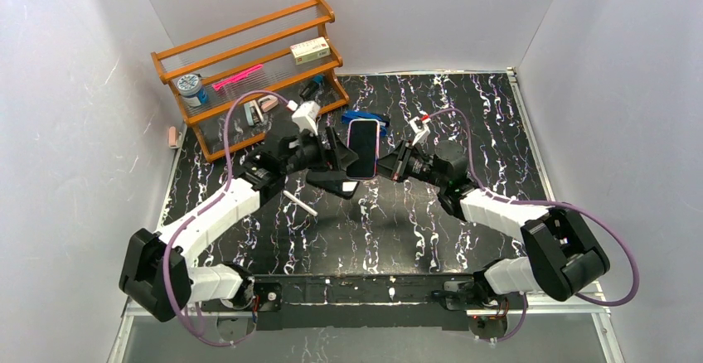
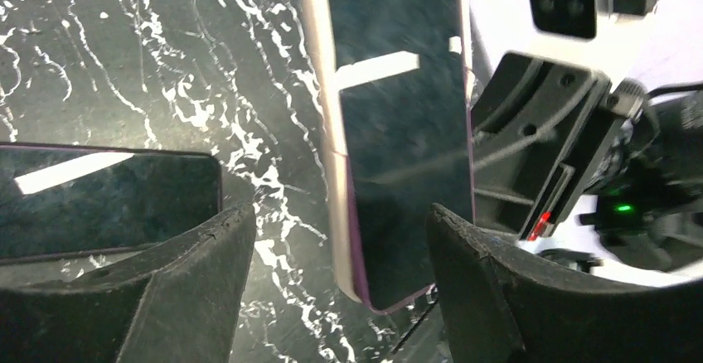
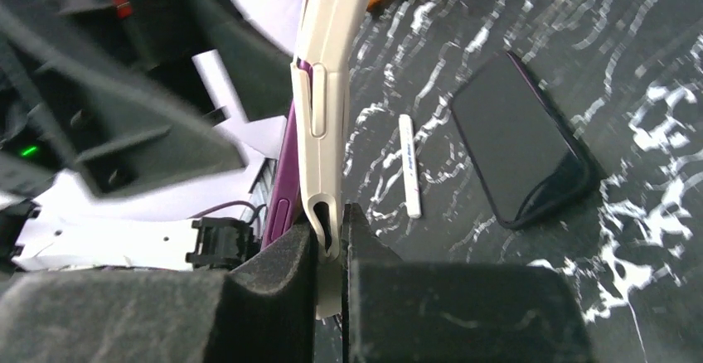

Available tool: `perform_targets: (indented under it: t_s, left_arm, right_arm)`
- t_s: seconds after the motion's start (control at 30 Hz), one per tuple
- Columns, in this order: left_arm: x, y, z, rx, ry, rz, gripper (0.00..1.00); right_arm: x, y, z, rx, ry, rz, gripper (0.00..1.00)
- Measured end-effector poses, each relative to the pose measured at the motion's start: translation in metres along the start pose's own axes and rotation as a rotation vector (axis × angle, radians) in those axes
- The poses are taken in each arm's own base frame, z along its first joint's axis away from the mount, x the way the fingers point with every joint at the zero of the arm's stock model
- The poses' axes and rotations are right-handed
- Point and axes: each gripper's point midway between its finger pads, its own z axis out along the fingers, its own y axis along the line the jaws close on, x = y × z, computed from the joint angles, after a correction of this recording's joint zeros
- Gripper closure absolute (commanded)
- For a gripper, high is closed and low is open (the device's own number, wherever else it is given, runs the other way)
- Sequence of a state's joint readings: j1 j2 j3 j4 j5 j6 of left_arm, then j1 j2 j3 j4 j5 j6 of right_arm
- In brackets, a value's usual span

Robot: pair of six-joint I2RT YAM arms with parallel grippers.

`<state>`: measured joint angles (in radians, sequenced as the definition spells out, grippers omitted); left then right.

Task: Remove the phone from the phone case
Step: Remove the phone case from the phone.

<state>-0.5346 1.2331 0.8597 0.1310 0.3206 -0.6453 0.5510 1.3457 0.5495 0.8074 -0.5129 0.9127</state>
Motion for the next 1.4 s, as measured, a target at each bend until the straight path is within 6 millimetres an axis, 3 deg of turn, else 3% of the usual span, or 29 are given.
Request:
perform_targets:
  t_s: [0.27, 0.57, 0.73, 0.93, 1.07, 1.13, 1.4]
  left_arm:
    - [0.030, -0.025, 0.001, -0.135, 0.049, 0.318, 0.26]
    - [0.041, -0.052, 0.006, -0.259, 0.020, 0.654, 0.30]
    - [0.059, -0.049, 0.018, -0.356, 0.060, 0.834, 0.38]
    - [0.072, -0.036, 0.019, -0.463, 0.098, 0.998, 0.45]
    - [0.067, -0.030, 0.017, -0.526, 0.092, 1.052, 0.48]
    - [0.065, -0.028, 0.015, -0.542, 0.088, 1.062, 0.44]
    - [0.057, -0.037, 0.013, -0.532, 0.062, 1.049, 0.40]
  right_arm:
    - [0.010, -0.034, -0.002, 0.203, 0.050, 0.091, 0.99]
    - [0.016, -0.043, -0.007, 0.275, 0.080, 0.136, 0.99]
    - [0.017, -0.043, -0.008, 0.282, 0.084, 0.155, 0.99]
    - [0.015, -0.038, -0.009, 0.279, 0.081, 0.165, 0.99]
    - [0.014, -0.037, -0.008, 0.278, 0.081, 0.170, 0.99]
    - [0.014, -0.036, -0.008, 0.276, 0.082, 0.173, 0.99]
    - [0.015, -0.035, -0.008, 0.273, 0.087, 0.182, 0.99]
